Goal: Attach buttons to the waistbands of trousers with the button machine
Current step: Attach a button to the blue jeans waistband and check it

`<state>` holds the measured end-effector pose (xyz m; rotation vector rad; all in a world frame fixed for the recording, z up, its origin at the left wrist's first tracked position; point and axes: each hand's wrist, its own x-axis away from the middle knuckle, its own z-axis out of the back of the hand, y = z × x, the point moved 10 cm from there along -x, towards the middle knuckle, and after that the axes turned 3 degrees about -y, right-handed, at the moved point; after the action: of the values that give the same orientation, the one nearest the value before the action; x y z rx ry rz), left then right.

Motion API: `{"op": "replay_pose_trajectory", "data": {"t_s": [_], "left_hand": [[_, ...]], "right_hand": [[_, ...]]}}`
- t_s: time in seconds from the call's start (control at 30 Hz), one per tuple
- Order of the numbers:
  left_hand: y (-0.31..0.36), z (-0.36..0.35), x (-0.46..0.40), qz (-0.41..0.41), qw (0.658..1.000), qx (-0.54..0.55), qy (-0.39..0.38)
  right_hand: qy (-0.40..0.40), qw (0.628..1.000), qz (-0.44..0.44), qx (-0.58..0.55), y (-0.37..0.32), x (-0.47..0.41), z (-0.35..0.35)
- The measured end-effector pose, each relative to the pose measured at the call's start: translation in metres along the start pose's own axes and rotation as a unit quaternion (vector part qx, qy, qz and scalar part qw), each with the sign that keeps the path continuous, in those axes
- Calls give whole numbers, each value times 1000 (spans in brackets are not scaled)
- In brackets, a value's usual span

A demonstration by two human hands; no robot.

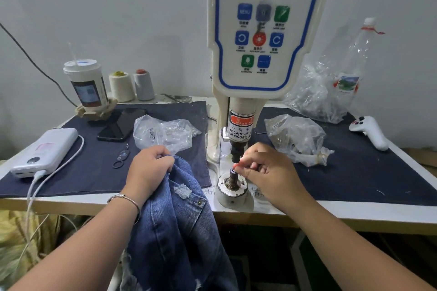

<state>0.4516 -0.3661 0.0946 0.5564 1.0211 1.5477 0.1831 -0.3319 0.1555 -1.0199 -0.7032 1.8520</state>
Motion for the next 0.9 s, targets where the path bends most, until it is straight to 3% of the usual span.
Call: {"op": "replay_pose_trajectory", "data": {"t_s": [0.37, 0.53, 0.67, 0.77, 0.9], "left_hand": [[0, 0, 0, 3, 1000, -15, -4], [15, 3, 12, 21, 999, 10, -32], [43, -11, 43, 84, 973, 103, -190], [41, -28, 93, 194, 911, 91, -352], [69, -37, 131, 221, 855, 235, -407]], "right_hand": [[-4, 998, 21, 54, -7, 4, 8], [71, 996, -5, 46, -17, 43, 29], [44, 999, 4, 32, -39, 90, 11], [14, 999, 49, -16, -64, 109, -14], [19, 994, 101, 41, -86, 123, -36]]}}
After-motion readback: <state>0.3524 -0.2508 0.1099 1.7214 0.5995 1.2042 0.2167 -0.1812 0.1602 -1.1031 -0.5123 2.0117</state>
